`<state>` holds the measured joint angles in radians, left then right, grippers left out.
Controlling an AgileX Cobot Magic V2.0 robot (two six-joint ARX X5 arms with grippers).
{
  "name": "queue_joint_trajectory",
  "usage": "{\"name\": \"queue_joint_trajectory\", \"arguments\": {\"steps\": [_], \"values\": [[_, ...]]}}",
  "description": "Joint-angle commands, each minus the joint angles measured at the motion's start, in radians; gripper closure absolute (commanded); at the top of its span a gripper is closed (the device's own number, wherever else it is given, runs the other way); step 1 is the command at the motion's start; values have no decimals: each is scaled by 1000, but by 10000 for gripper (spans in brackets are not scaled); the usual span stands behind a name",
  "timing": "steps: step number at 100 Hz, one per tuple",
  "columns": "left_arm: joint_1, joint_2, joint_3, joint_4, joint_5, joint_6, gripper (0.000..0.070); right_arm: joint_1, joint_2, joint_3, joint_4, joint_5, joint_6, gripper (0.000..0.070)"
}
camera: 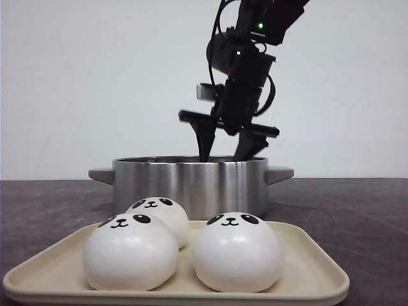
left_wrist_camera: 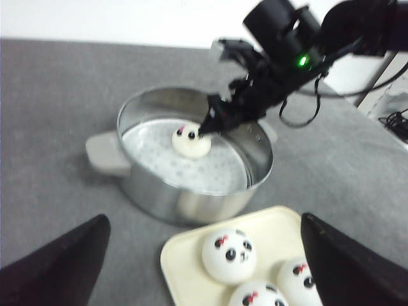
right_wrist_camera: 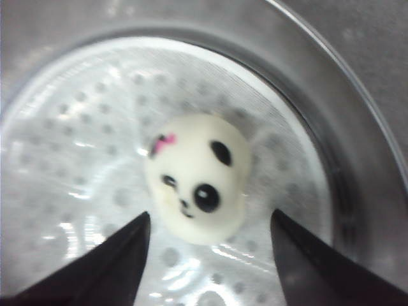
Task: Steam buns
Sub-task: 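Lower the bun onto the steamer insert and open the right gripper, then reach the left gripper down and grasp the back panda bun nearest it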
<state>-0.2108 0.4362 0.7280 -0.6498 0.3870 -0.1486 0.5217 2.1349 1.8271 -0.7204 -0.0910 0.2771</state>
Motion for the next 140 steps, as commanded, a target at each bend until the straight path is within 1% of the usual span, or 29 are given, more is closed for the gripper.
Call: {"name": "queue_joint_trajectory", "arguments": {"steps": [1, 3, 4, 8, 20, 32, 36, 42, 46, 55, 68, 78, 86, 102, 112, 125, 140], "values": [[-3, 3, 17, -13, -5, 10, 129, 11, -54, 53, 2, -20, -3, 593], [-3, 6, 17, -19, -5, 10, 141, 15, -74, 55, 2, -21, -8, 675], [-3, 8, 17, -21, -5, 10, 146, 17, -86, 56, 1, -21, -10, 700], [-3, 15, 17, -26, -5, 10, 147, 26, -134, 56, 2, -21, -26, 691], [-14, 57, 17, -11, -5, 10, 146, 72, -304, 56, 0, 2, -88, 692], [-58, 128, 17, -15, -4, 9, 140, 140, -482, 56, -18, 63, -140, 692], [-83, 156, 17, -16, -4, 9, 122, 165, -537, 56, -26, 87, -149, 692], [-128, 205, 17, -11, -5, 2, 59, 203, -616, 56, -46, 117, -153, 692], [-162, 241, 18, -6, -10, -5, 51, 228, -661, 56, -56, 134, -153, 692], [-243, 330, 18, 12, -51, -40, 51, 281, -753, 56, -83, 169, -151, 692], [-351, 465, 18, 73, -113, -118, 53, 344, -852, 56, -124, 235, -142, 692], [-404, 565, 19, 136, -154, -180, 57, 373, -904, 56, -166, 292, -134, 692], [-425, 640, 20, 184, -171, -197, 57, 381, -933, 56, -211, 330, -130, 692], [-444, 790, 51, 217, -229, -204, 55, 380, -971, 56, -306, 362, -114, 692], [-445, 878, 92, 233, -231, -209, 55, 380, -988, 56, -346, 362, -94, 692], [-459, 985, 179, 232, -230, -212, 57, 380, -1008, 56, -359, 362, -85, 692], [-484, 1090, 282, 183, -240, -213, 62, 380, -1023, 56, -359, 362, -78, 692]]}}
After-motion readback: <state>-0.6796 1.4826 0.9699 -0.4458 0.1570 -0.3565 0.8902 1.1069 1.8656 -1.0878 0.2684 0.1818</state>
